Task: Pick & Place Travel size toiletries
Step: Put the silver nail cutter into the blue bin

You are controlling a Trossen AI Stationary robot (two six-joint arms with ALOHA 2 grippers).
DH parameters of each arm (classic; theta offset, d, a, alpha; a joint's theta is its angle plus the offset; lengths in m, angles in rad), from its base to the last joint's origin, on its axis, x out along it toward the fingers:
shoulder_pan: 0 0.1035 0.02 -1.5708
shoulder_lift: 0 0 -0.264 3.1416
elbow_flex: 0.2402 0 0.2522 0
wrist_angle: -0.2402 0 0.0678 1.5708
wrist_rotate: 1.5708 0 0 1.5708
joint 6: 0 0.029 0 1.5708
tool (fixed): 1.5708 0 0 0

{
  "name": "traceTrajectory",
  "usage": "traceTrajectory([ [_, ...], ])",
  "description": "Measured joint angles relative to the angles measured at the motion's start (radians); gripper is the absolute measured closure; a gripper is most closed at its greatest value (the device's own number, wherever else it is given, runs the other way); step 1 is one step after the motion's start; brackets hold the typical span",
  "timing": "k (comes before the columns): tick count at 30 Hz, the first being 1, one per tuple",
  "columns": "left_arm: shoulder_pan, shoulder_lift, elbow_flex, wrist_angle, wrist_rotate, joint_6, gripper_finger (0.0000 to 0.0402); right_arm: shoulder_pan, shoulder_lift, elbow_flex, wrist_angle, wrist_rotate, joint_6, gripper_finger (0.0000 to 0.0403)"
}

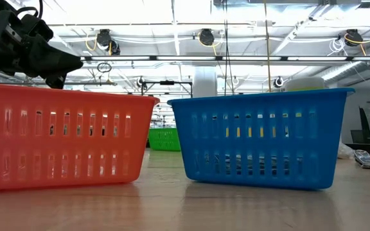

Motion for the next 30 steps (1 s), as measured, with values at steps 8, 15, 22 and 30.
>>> traceTrajectory([
  [8, 0.000, 0.000, 0.000, 0.000, 0.000, 0.000, 0.0357, 0.000, 0.000, 0.000, 0.002, 0.026, 0.080, 0.0356],
  [15, 0.000, 0.000, 0.000, 0.000, 0.000, 0.000, 0.0357, -0.001, -0.026, 0.000, 0.057, 0.028, 0.104, 0.0357],
  [22, 0.000, 0.000, 0.000, 0.000, 0.000, 0.000, 0.0357, -0.003, -0.139, -0.005, 0.103, 0.110, 0.099, 0.0357],
  [30, 0.000, 0.000, 0.000, 0.000, 0.000, 0.000, 0.0357, -0.005, -0.193, -0.003, 0.242, 0.226, -0.019, 0.0357],
])
